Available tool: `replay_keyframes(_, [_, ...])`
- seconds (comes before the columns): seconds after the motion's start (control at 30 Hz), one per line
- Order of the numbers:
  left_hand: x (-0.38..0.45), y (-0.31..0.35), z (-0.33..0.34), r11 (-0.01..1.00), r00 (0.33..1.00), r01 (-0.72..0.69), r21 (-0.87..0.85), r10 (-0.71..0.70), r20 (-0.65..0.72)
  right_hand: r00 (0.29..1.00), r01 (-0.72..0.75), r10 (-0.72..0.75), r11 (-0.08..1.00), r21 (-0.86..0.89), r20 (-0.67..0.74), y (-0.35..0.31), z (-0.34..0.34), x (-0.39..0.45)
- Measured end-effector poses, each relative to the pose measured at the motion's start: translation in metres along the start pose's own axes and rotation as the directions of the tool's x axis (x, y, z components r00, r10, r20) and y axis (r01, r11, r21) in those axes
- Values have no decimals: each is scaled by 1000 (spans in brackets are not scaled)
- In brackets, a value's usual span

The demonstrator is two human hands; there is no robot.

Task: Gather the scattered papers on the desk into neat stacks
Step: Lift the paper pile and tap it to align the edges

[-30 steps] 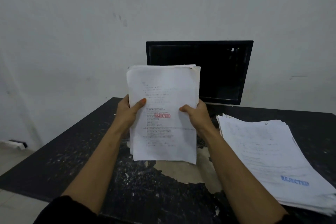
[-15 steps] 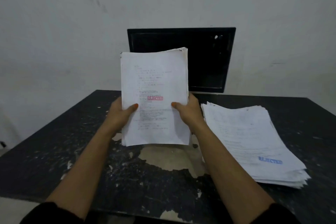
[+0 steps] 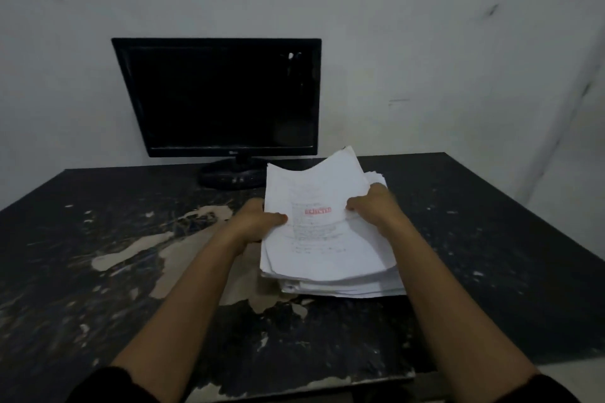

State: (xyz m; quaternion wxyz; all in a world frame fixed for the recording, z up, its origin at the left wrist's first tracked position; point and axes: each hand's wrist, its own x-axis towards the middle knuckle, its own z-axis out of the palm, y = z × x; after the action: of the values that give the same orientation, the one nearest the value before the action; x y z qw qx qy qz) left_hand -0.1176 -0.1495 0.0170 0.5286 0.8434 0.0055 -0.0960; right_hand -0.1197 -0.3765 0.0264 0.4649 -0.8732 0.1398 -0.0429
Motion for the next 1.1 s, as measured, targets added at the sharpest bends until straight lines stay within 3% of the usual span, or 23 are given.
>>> replay_keyframes(0.1, [17,1,26,999,1000,26,27,-27,17,1000,-8,8,1000,-21,-27,18,-22,9])
replay_keyframes(0.23, [48,-13,36,979,987,117,164,-97,-125,995,-97,94,982,-162,-26,36,-40,19])
replay_keyframes(0.37, [65,-11,43,995,991,91,-34,-94,-93,982,-179,178,984,9,64,44,-44,31])
replay_keyframes(0.53, [78,7,57,983,998,-49,-178,53,19,963,-186,177,982,24,203,41,-43,45])
replay_keyframes(0.7, [104,15,51,958,995,-26,-286,-4,-102,985,-152,142,983,101,98,50,-53,65])
replay_keyframes(0.87, [124,19,57,959,998,-47,-280,31,-61,976,-124,97,983,132,198,43,-43,73])
replay_keyframes(1.03, [135,8,57,942,979,-125,-312,65,-195,989,-75,48,978,197,137,50,-38,81])
replay_keyframes(1.1, [137,3,64,924,978,-137,-356,68,-198,981,-70,25,970,233,191,49,-33,82])
